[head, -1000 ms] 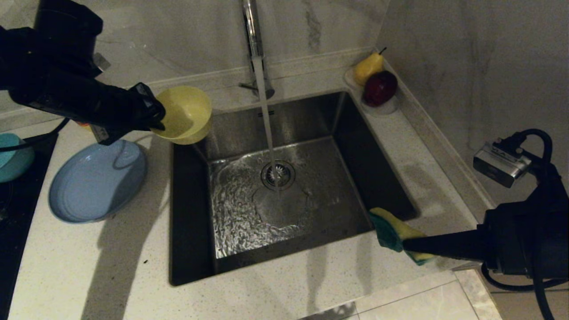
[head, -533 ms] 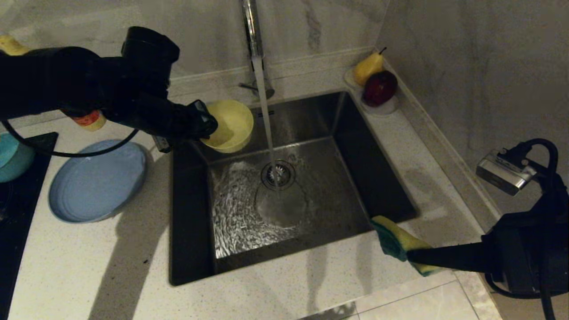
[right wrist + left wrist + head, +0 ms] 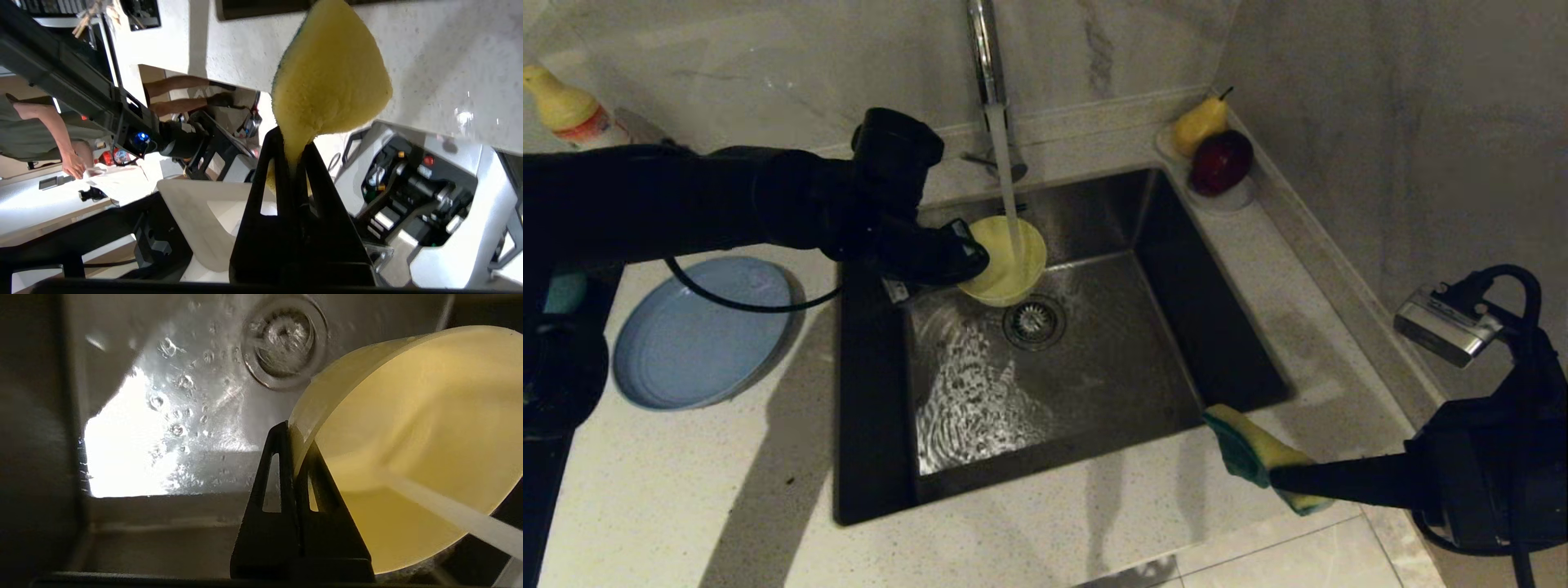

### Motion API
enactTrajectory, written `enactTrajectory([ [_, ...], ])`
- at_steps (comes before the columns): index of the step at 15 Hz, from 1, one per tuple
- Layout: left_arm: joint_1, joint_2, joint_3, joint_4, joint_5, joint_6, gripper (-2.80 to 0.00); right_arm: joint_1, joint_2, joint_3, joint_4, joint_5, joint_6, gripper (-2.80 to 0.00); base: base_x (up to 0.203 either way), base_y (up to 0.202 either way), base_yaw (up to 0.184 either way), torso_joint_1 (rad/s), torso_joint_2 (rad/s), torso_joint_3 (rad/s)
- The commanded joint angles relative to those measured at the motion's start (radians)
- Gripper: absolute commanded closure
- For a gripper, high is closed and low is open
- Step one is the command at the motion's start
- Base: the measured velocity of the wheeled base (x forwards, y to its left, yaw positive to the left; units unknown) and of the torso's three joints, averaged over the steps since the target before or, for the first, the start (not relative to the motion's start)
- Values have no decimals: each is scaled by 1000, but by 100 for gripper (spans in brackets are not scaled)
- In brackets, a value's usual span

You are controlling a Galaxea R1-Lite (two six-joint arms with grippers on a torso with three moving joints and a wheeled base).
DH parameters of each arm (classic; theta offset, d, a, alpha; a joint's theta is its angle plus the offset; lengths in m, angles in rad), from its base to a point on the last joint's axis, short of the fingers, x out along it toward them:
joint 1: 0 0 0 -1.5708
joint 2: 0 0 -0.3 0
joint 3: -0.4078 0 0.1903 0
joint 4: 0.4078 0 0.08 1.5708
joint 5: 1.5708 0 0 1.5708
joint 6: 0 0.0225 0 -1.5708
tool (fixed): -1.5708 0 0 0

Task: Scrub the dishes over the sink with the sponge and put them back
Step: Wash the bowl

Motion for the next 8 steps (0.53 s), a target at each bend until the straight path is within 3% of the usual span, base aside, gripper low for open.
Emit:
enactTrajectory([
  [1,-11,24,0,-3,1,-9,0,0,2,16,-28,2,4,0,0,0,0,0,0,0],
  [8,-17,13,8,9,2,-31,0,-1,-1,24,-48,0,4,0,0,0,0,0,0,0],
])
